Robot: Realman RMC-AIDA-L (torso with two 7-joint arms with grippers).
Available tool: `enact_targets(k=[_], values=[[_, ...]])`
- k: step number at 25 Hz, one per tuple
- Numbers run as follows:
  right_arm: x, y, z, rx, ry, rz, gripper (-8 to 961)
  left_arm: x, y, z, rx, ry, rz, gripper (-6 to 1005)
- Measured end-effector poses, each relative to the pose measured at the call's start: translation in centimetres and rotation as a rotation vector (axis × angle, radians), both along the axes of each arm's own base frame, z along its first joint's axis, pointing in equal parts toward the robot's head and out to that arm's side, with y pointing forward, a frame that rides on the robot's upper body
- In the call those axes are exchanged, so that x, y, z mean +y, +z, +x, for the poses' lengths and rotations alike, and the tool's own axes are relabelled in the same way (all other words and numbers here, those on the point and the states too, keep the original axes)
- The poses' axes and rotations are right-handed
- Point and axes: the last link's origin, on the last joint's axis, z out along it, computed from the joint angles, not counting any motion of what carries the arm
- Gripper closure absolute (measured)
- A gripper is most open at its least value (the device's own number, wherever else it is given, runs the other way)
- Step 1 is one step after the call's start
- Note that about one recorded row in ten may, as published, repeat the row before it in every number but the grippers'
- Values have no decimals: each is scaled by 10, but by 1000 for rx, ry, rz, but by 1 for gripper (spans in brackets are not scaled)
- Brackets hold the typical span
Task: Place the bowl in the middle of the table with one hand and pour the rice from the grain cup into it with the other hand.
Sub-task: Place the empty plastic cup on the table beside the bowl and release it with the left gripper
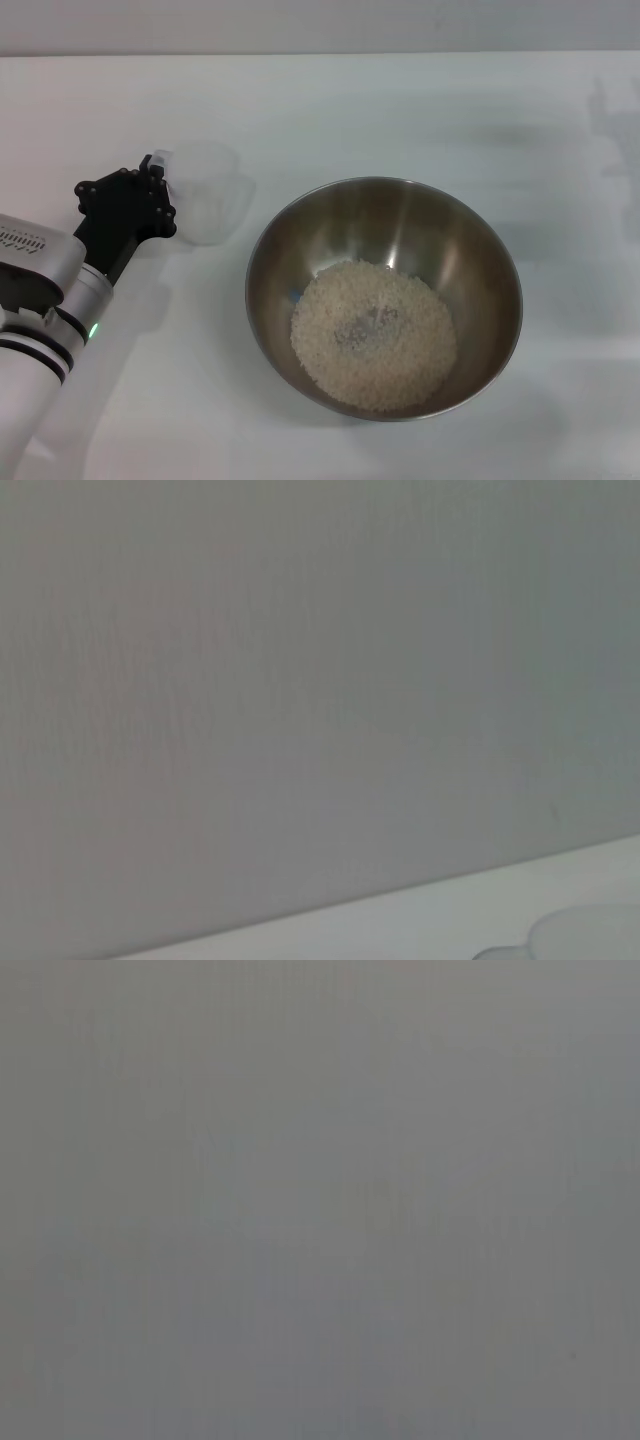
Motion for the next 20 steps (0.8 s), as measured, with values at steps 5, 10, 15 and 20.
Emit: enact_targets(k=[5,10,15,20], values=[[0,0,0,0,0,-1,461,0,-2,-2,5,13,-13,983],[1,0,0,-1,0,-1,461,1,-3,-7,14,45,-26,970],[1,0,-1,1,3,0,461,-3,-2,-11,11,62,-24,895],[1,0,-1,1,3,-1,461,-13,-1,-18,2,75,-15,788]])
